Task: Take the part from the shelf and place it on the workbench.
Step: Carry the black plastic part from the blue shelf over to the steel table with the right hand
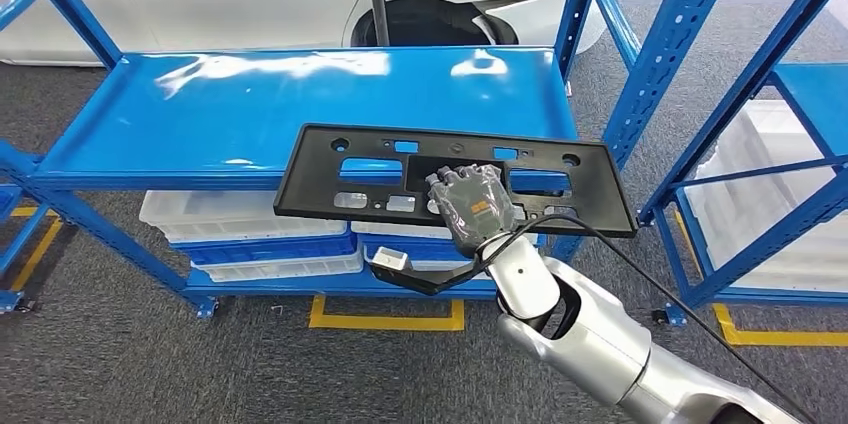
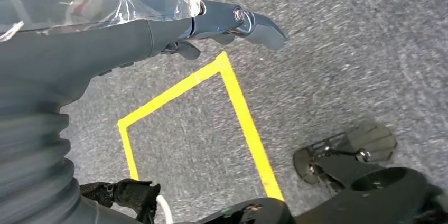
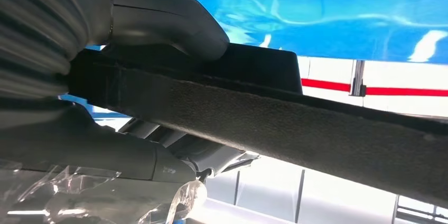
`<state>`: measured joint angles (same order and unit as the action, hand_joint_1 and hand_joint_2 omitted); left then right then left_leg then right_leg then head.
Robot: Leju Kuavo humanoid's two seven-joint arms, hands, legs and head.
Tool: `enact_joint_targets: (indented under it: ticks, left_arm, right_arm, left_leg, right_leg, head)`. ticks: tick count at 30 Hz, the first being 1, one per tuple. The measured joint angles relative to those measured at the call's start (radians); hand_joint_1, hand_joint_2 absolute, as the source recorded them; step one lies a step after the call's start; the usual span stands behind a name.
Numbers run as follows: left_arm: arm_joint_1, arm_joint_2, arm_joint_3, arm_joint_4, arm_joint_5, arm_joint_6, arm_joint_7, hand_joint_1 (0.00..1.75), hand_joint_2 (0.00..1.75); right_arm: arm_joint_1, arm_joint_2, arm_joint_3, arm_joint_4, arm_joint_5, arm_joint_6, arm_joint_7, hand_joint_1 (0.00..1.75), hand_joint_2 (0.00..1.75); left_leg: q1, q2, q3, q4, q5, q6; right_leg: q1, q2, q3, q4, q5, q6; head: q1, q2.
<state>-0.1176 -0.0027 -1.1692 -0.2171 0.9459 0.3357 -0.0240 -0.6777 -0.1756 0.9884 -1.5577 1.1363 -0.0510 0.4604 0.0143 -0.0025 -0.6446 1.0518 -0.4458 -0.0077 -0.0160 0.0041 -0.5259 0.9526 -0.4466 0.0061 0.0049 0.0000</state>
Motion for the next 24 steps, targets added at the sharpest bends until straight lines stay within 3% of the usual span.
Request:
enact_joint_targets:
  ticks: [2, 3, 4, 5, 7, 9, 10, 12, 13, 15, 17, 18, 19, 20, 22, 24]
  left_arm:
    - [0.0, 0.0, 0.0, 0.0, 0.0, 0.0, 0.0, 0.0, 1.75]
    - [0.0, 0.0, 0.0, 0.0, 0.0, 0.0, 0.0, 0.0, 1.75]
    - [0.0, 0.0, 0.0, 0.0, 0.0, 0.0, 0.0, 0.0, 1.75]
    - [0.0, 0.0, 0.0, 0.0, 0.0, 0.0, 0.0, 0.0, 1.75]
    - [-0.002, 0.0, 0.0, 0.0, 0.0, 0.0, 0.0, 0.0, 1.75]
    - [-0.005, 0.0, 0.0, 0.0, 0.0, 0.001, 0.0, 0.0, 1.75]
    - [-0.006, 0.0, 0.0, 0.0, 0.0, 0.001, 0.0, 0.0, 1.75]
    - [-0.006, -0.001, 0.0, 0.0, 0.0, 0.001, 0.0, 0.0, 1.75]
    - [-0.006, -0.001, 0.0, 0.0, 0.0, 0.001, 0.0, 0.0, 1.75]
    - [-0.006, -0.002, 0.0, 0.0, 0.0, 0.001, 0.0, 0.0, 1.75]
    - [-0.006, -0.002, 0.0, 0.0, 0.001, 0.001, 0.0, 0.0, 1.75]
    - [-0.005, -0.002, 0.0, 0.0, 0.002, 0.001, 0.0, 0.0, 1.75]
    - [-0.005, -0.002, 0.0, 0.0, 0.002, 0.001, 0.0, 0.0, 1.75]
    - [-0.005, -0.002, 0.0, 0.0, 0.002, 0.001, 0.0, 0.0, 1.75]
    - [-0.005, -0.002, 0.0, 0.0, 0.004, 0.001, 0.0, 0.0, 1.75]
    - [-0.005, -0.004, 0.0, 0.0, 0.005, 0.001, 0.0, 0.0, 1.75]
  right_arm:
    - [0.001, 0.0, 0.0, -0.004, -0.004, 0.002, 0.0, 1.75, 1.75]
    - [0.002, 0.0, 0.0, -0.005, -0.006, 0.003, 0.0, 1.75, 1.75]
    - [0.002, 0.0, 0.0, -0.006, -0.011, 0.003, 0.0, 1.75, 1.75]
    - [0.003, 0.0, 0.001, -0.006, -0.017, 0.003, 0.0, 1.75, 1.75]
    - [0.003, 0.0, 0.0, -0.01, -0.041, 0.002, -0.002, 1.75, 1.75]
    - [0.003, 0.0, -0.001, -0.014, -0.071, -0.001, -0.004, 1.75, 1.75]
    - [0.003, 0.0, -0.001, -0.015, -0.085, -0.003, -0.005, 1.75, 1.75]
    - [0.005, -0.001, -0.002, -0.016, -0.107, -0.008, -0.005, 1.75, 1.75]
    - [0.007, -0.002, -0.003, -0.016, -0.115, -0.01, -0.005, 1.75, 1.75]
    - [0.011, -0.004, -0.004, -0.016, -0.123, -0.014, -0.005, 1.75, 1.75]
    - [0.014, -0.007, -0.005, -0.016, -0.124, -0.016, -0.005, 1.75, 1.75]
    - [0.016, -0.008, -0.005, -0.016, -0.124, -0.016, -0.004, 1.75, 1.75]
    - [0.018, -0.01, -0.005, -0.016, -0.123, -0.016, -0.004, 1.75, 1.75]
    - [0.019, -0.011, -0.005, -0.016, -0.123, -0.016, -0.003, 1.75, 1.75]
    - [0.018, -0.013, -0.005, -0.016, -0.122, -0.015, -0.003, 1.75, 1.75]
    - [0.016, -0.013, -0.006, -0.017, -0.122, -0.015, -0.003, 1.75, 1.75]
  left_leg:
    - [0.001, 0.0, -0.043, 0.146, -0.086, -0.008]
    - [0.001, 0.0, -0.052, 0.197, -0.102, -0.01]
    - [0.001, 0.0, -0.045, 0.213, -0.096, -0.01]
    - [0.001, 0.0, -0.018, 0.188, -0.073, -0.008]
    - [-0.001, 0.0, 0.08, 0.046, -0.023, 0.001]
    - [-0.008, -0.001, 0.162, -0.093, -0.013, 0.014]
    - [-0.012, -0.002, 0.177, -0.124, -0.016, 0.02]
    - [-0.013, -0.001, 0.171, -0.136, -0.004, 0.033]
    - [-0.011, 0.0, 0.164, -0.141, 0.006, 0.04]
    - [-0.006, 0.004, 0.146, -0.149, 0.03, 0.054]
    - [-0.009, 0.005, 0.123, -0.148, 0.049, 0.06]
    - [-0.01, 0.005, 0.112, -0.147, 0.057, 0.061]
    - [-0.011, 0.005, 0.101, -0.145, 0.065, 0.061]
    - [-0.011, 0.005, 0.09, -0.142, 0.072, 0.061]
    - [-0.012, 0.005, 0.072, -0.136, 0.084, 0.058]
    - [-0.015, 0.005, 0.06, -0.132, 0.096, 0.05]
  right_leg:
    - [0.001, -0.001, -0.023, 0.001, 0.017, -0.005]
    - [0.001, -0.001, -0.035, 0.001, 0.026, -0.005]
    - [0.002, -0.001, -0.046, 0.001, 0.034, -0.004]
    - [0.002, 0.0, -0.056, 0.002, 0.043, -0.003]
    - [0.002, 0.0, -0.072, 0.002, 0.057, 0.003]
    - [0.004, 0.0, -0.081, 0.001, 0.072, 0.013]
    - [0.004, -0.001, -0.085, -0.001, 0.079, 0.019]
    - [0.002, -0.001, -0.091, -0.007, 0.094, 0.032]
    - [0.003, 0.0, -0.099, -0.001, 0.084, 0.038]
    - [0.004, 0.0, -0.129, 0.067, 0.012, 0.046]
    - [0.005, 0.0, -0.168, 0.207, -0.086, 0.049]
    - [0.005, 0.0, -0.179, 0.269, -0.109, 0.049]
    - [0.005, 0.0, -0.178, 0.302, -0.108, 0.049]
    - [0.005, 0.0, -0.158, 0.297, -0.087, 0.047]
    - [0.007, 0.001, -0.066, 0.18, -0.032, 0.038]
    - [0.013, 0.001, 0.03, 0.029, -0.022, 0.027]
  head:
    - [-0.001, 0.0]
    - [-0.001, 0.0]
    - [-0.001, 0.0]
    - [-0.001, 0.0]
    - [-0.001, 0.0]
    - [0.0, 0.0]
    - [0.0, 0.0]
    - [0.0, 0.0]
    - [0.0, 0.0]
    - [0.002, 0.0]
    - [0.004, 0.0]
    - [0.004, 0.0]
    - [0.004, 0.0]
    - [0.004, 0.0]
    - [0.004, 0.0]
    - [0.003, 0.0]
